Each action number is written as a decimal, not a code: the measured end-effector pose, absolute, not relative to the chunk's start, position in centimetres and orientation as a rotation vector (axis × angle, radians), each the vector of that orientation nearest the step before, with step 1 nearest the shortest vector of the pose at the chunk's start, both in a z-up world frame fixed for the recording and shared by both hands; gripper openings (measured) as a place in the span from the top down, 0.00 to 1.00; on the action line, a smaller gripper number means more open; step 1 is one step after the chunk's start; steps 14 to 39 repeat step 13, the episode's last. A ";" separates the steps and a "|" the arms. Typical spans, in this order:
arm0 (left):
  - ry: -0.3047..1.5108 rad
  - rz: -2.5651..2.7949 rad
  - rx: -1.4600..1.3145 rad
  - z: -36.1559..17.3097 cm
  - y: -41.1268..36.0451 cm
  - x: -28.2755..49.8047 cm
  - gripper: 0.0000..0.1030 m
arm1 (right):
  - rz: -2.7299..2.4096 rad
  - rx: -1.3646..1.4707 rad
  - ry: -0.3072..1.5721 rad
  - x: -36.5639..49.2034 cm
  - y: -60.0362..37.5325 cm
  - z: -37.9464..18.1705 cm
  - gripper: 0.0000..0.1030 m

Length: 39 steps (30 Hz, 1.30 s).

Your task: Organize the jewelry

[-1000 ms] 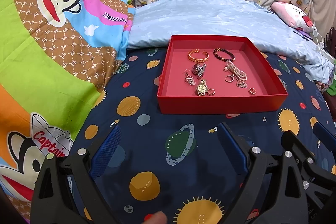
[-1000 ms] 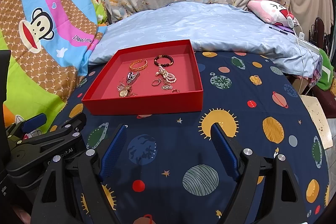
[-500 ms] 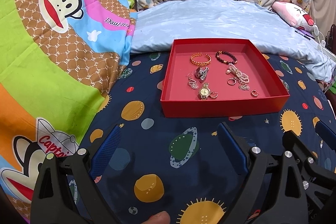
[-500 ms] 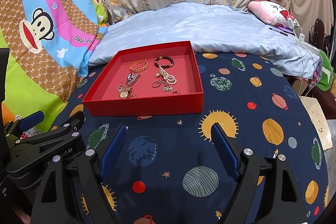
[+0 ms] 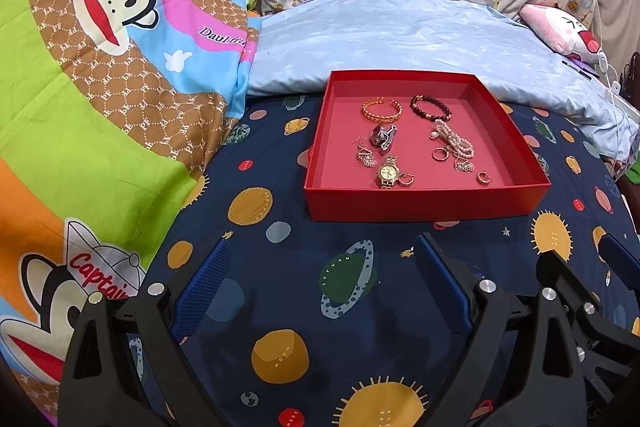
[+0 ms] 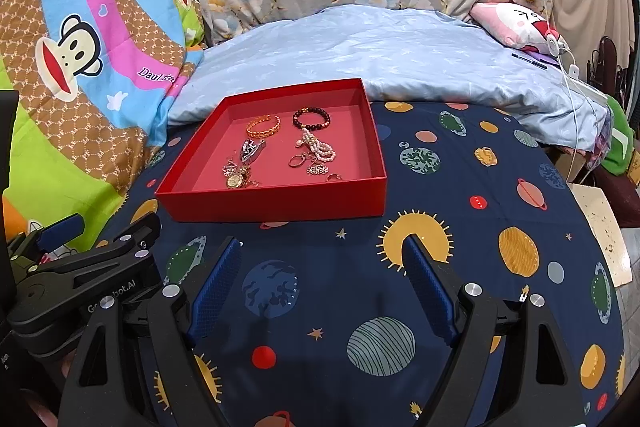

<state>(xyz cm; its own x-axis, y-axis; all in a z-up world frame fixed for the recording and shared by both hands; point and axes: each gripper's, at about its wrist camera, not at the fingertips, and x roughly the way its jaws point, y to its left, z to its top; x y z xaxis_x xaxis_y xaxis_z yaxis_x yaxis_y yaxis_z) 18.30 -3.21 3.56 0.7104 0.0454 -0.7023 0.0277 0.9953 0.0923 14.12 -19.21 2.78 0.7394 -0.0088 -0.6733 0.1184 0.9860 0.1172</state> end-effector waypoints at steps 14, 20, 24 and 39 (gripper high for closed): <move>0.790 0.002 0.076 3.3 -2.9 18.5 0.13 | -0.094 0.153 0.734 14.3 -19.2 2.5 0.17; 0.790 0.002 0.076 3.3 -2.9 18.5 0.13 | -0.094 0.153 0.734 14.3 -19.2 2.5 0.17; 0.790 0.002 0.076 3.3 -2.9 18.5 0.13 | -0.094 0.153 0.734 14.3 -19.2 2.5 0.17; 0.790 0.002 0.076 3.3 -2.9 18.5 0.13 | -0.094 0.153 0.734 14.3 -19.2 2.5 0.17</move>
